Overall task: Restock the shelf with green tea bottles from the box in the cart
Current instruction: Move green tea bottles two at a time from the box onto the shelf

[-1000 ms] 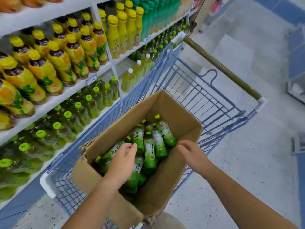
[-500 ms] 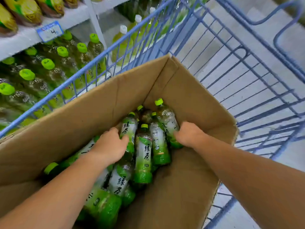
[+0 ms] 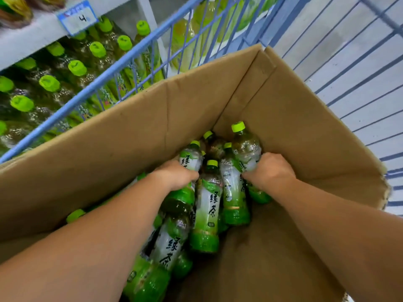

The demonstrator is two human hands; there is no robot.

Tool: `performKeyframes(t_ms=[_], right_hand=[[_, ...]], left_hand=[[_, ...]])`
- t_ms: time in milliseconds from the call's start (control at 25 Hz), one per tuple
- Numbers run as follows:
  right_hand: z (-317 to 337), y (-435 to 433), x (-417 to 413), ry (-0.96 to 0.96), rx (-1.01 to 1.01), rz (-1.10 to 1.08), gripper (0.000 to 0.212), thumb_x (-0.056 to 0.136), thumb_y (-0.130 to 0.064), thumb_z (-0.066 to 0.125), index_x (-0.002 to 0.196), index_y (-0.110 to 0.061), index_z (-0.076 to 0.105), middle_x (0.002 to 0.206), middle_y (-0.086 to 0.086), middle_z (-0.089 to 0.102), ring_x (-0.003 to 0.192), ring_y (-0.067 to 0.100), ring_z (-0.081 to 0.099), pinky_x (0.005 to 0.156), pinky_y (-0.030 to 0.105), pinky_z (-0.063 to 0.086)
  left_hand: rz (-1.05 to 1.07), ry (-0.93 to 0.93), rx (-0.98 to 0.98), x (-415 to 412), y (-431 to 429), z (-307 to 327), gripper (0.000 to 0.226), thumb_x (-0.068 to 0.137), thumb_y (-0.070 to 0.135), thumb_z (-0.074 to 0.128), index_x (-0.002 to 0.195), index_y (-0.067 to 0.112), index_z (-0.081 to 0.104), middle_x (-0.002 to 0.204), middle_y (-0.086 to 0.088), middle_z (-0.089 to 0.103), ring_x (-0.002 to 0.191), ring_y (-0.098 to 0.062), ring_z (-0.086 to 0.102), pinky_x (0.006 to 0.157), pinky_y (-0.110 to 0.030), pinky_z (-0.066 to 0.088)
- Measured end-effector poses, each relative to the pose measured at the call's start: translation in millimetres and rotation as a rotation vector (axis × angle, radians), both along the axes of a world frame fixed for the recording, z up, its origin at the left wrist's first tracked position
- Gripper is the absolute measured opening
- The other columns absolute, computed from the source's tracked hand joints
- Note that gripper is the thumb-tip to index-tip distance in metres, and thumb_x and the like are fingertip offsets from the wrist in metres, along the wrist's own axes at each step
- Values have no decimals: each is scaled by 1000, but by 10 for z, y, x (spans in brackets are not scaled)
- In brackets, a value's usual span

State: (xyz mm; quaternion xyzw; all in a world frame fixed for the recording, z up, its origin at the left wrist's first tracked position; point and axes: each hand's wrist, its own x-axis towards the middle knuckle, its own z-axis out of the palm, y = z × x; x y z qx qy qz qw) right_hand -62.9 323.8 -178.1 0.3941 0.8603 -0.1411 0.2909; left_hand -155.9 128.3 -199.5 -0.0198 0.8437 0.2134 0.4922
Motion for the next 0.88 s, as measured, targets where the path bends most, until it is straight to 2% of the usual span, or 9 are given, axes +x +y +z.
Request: performKeyframes(t_ms=[80, 200, 280, 360, 480, 560, 680, 800, 880], right_hand=[[4, 32, -4, 21, -70, -64, 34, 80, -41, 76, 80, -14, 55, 106, 8, 67, 89, 26, 62, 73, 27, 47], [65, 32, -9, 16, -148, -130, 54, 77, -44, 79, 114, -10, 60, 119, 10, 63, 106, 28, 62, 79, 25, 46], [119, 31, 9, 27, -218, -221, 61, 70, -44, 83, 114, -8, 62, 112, 9, 64, 98, 27, 64, 84, 31, 54], [207, -20, 62, 49, -324, -315, 58, 62, -42, 86, 105, -9, 64, 105, 10, 68, 90, 28, 68, 79, 38, 59], [431, -149, 180, 128, -446, -443, 56, 59, -41, 84, 101, -8, 66, 99, 12, 71, 83, 29, 71, 74, 41, 61], [650, -275, 301, 161, -482, -468, 53, 68, -43, 81, 103, -6, 65, 100, 9, 68, 83, 24, 67, 71, 35, 56], [999, -513, 491, 214, -505, -454, 44, 76, -46, 74, 95, -8, 65, 92, 7, 64, 80, 22, 62, 68, 34, 47], [1363, -783, 623, 313, -516, -503, 50, 77, -49, 72, 93, -3, 62, 86, 9, 53, 74, 23, 54, 65, 35, 37], [1664, -992, 717, 377, -553, -540, 54, 81, -47, 71, 97, 3, 61, 84, 7, 53, 72, 22, 54, 64, 33, 38]], left_hand=[[14, -30, 13, -19, 20, -4, 60, 86, 33, 76, 135, 9, 52, 138, -11, 55, 121, -32, 56, 97, -29, 45], [6, -38, -14, 6, 4, 3, 86, 79, 36, 83, 148, 5, 41, 148, -10, 46, 130, -31, 50, 104, -33, 44], [-5, -17, -3, 37, -16, 60, 80, 81, 32, 81, 144, 3, 42, 139, -9, 49, 122, -28, 52, 94, -29, 43], [0, 52, 18, 58, -58, 174, 74, 79, 31, 82, 136, 2, 46, 128, -9, 52, 108, -27, 54, 84, -29, 43], [93, 114, 62, 110, -150, 409, 74, 72, 35, 84, 124, 4, 41, 109, -7, 57, 99, -28, 58, 77, -31, 46], [172, 119, 119, 189, -256, 639, 72, 70, 34, 84, 118, 8, 37, 99, -4, 54, 95, -27, 59, 79, -33, 50], [244, 72, 230, 338, -479, 1095, 70, 66, 33, 82, 117, 15, 38, 104, -4, 60, 94, -24, 64, 85, -41, 56], [304, 60, 307, 454, -770, 1547, 63, 70, 31, 80, 117, 20, 40, 103, -2, 62, 89, -19, 65, 80, -39, 57], [306, 64, 323, 575, -987, 1859, 57, 68, 32, 80, 114, 19, 49, 102, -3, 65, 88, -19, 66, 77, -38, 57]])
